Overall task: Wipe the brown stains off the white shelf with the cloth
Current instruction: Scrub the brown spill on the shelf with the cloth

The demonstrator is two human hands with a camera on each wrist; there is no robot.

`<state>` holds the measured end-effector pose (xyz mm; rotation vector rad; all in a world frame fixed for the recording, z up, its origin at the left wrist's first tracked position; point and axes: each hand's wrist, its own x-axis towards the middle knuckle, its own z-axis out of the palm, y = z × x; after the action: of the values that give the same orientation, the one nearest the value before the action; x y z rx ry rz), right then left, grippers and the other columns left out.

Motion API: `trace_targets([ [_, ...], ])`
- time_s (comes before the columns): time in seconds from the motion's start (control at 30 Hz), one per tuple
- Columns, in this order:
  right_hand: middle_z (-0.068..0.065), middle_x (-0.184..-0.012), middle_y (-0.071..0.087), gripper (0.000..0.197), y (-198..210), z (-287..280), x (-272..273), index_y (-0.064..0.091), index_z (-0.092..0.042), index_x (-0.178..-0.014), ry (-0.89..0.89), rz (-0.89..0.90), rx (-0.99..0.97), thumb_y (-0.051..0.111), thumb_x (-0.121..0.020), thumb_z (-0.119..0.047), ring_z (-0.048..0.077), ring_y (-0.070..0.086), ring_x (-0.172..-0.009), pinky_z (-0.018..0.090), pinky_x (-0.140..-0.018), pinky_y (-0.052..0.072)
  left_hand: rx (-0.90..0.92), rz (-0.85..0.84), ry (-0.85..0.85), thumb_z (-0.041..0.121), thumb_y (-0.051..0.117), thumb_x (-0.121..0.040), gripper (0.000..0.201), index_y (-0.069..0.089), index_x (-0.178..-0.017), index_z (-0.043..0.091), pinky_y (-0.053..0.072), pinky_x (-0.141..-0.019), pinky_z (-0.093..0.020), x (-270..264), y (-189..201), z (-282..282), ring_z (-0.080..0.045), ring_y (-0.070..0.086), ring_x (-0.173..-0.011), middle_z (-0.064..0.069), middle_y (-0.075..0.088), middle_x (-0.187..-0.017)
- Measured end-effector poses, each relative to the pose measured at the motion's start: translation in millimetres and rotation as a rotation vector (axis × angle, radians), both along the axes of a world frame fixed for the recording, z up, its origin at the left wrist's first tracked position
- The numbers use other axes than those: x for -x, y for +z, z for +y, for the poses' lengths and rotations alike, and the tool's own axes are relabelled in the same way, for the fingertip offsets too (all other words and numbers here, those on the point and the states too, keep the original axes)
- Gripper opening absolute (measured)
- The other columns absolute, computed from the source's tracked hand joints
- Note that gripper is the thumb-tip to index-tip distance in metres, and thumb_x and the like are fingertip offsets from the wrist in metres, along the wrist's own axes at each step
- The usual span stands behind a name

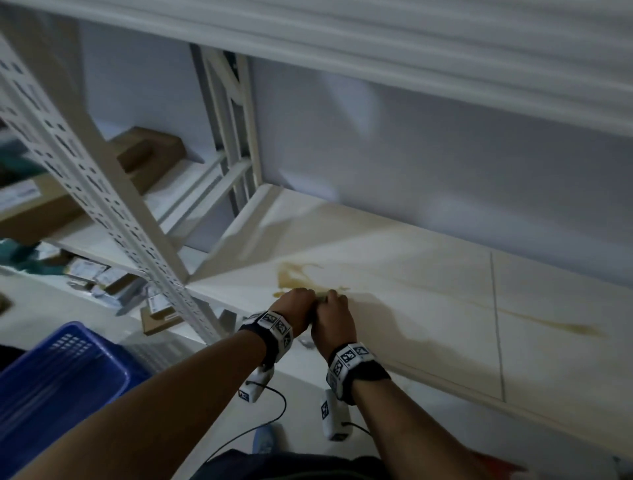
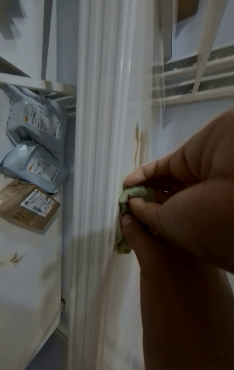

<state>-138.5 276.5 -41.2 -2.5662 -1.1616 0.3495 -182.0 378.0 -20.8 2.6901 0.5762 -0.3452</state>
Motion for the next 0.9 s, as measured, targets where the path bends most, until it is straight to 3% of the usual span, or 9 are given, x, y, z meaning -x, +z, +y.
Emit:
trace_targets([
  [0.23, 0.016, -0.124, 0.046, 0.025, 5.0, 68.3, 45.6, 0.061, -0.005, -0.105, 0.027, 0.015, -0.004, 0.048, -0.085, 0.002, 0.036, 0.041, -0.116, 0.040, -0.081, 0.050, -0.005, -0.001, 0.040, 0.015, 0.051, -0.089, 0.012, 0.059, -0.094, 0.007, 0.045, -0.075, -0.033, 45.3, -5.2, 74.0, -0.030, 0.062, -0.096, -0.012, 0.065, -0.102],
  [0.53, 0.014, -0.122, 0.048, 0.036, -3.0, 101.7, 48.7, 0.058, -0.007, -0.111, 0.021, 0.006, -0.033, 0.045, -0.079, 0.004, 0.034, 0.042, -0.113, 0.040, -0.081, 0.049, -0.013, -0.056, 0.066, 0.013, 0.051, -0.088, 0.013, 0.059, -0.096, 0.006, 0.045, -0.078, -0.034, 46.8, -10.3, 105.3, -0.032, 0.061, -0.100, -0.013, 0.064, -0.105],
  [0.8, 0.016, -0.112, 0.053, 0.029, -3.9, 113.1, 34.8, 0.063, -0.005, -0.101, -0.013, -0.009, -0.054, 0.047, -0.078, 0.004, 0.034, 0.046, -0.105, 0.040, -0.079, 0.048, -0.015, -0.065, 0.055, 0.012, 0.050, -0.089, 0.012, 0.059, -0.092, 0.006, 0.043, -0.072, -0.032, 28.5, -16.9, 117.9, -0.032, 0.062, -0.094, -0.014, 0.064, -0.100],
  [0.9, 0.015, -0.108, 0.055, 0.027, -3.6, 120.7, 24.2, 0.066, -0.006, -0.096, -0.034, 0.005, -0.059, 0.046, -0.080, 0.003, 0.034, 0.046, -0.103, 0.040, -0.079, 0.048, 0.004, -0.053, 0.065, 0.012, 0.050, -0.088, 0.012, 0.059, -0.094, 0.007, 0.046, -0.076, -0.033, 18.3, -18.6, 124.1, -0.031, 0.062, -0.095, -0.013, 0.064, -0.102],
])
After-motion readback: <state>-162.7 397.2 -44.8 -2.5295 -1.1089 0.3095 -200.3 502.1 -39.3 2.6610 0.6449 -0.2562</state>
